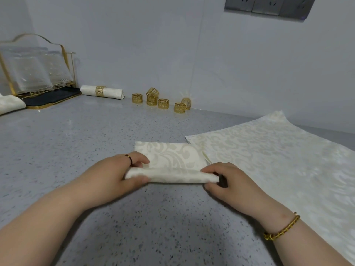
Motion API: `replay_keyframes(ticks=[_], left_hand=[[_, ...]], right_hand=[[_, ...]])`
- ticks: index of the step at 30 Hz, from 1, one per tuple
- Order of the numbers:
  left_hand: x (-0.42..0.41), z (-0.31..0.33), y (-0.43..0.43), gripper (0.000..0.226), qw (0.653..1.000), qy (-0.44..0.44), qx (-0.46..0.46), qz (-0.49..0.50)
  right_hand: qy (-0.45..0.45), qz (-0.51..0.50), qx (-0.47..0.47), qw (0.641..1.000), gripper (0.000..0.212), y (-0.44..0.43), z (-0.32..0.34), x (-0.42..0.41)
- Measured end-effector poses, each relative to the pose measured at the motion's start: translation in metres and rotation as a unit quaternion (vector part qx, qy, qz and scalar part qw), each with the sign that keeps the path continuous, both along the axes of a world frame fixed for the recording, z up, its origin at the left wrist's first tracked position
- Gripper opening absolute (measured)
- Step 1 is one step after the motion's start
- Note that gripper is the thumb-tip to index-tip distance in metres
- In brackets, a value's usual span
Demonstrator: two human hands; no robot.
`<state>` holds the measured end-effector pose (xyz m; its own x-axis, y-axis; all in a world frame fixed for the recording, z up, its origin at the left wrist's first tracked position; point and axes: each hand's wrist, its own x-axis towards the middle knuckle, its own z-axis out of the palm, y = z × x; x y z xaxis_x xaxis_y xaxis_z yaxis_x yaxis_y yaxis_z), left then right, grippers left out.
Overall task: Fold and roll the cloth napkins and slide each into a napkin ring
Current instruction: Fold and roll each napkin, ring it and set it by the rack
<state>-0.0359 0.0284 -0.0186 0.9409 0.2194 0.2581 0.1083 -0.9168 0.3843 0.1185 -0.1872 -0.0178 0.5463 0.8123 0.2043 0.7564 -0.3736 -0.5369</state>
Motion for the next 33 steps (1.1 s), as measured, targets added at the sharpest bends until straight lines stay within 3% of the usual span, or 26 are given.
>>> replay_keyframes(ticks=[4, 8, 13, 16, 20, 23, 26, 29, 31, 33], left_hand=[[0.000, 0.002, -0.003, 0.008, 0.993, -0.031, -0.103, 0.043], [0.005, -0.001, -0.002, 0.017, 0.980, -0.063, -0.187, 0.037], [0.007, -0.003, -0.006, 0.023, 0.992, -0.055, -0.107, 0.050], [0.007, -0.004, -0.002, 0.012, 0.994, -0.064, -0.081, 0.035], [0.005, -0.003, 0.004, 0.058, 0.989, -0.090, -0.119, -0.013], [0.000, 0.001, 0.003, 0.077, 0.991, -0.063, -0.119, -0.023], [-0.001, 0.002, 0.000, 0.073, 0.999, 0.003, -0.047, -0.006], [0.001, 0.002, -0.001, 0.060, 1.000, 0.003, 0.012, -0.012], [0.001, 0.001, 0.001, 0.058, 0.999, -0.029, 0.020, -0.025], [0.001, 0.002, 0.000, 0.051, 0.998, -0.041, -0.031, -0.030]], right_hand=[[0.097, -0.014, 0.057, 0.994, 0.012, -0.003, 0.007, 0.000], [0.170, -0.048, 0.093, 0.980, 0.003, 0.000, 0.007, -0.003], [0.093, -0.094, 0.082, 0.988, 0.012, 0.009, -0.004, -0.006], [0.047, -0.095, 0.076, 0.991, 0.024, 0.010, -0.006, -0.007], [-0.021, -0.037, 0.098, 0.994, 0.028, 0.007, -0.003, -0.004], [0.016, 0.042, 0.038, 0.998, 0.025, 0.002, 0.000, -0.004], [0.050, 0.065, -0.028, 0.996, 0.031, -0.003, 0.002, -0.002], [-0.002, 0.038, -0.041, 0.998, 0.041, -0.001, 0.001, 0.000], [-0.017, 0.029, -0.026, 0.999, 0.032, 0.000, 0.001, -0.002], [0.019, 0.038, -0.006, 0.999, 0.015, -0.002, 0.004, -0.002]])
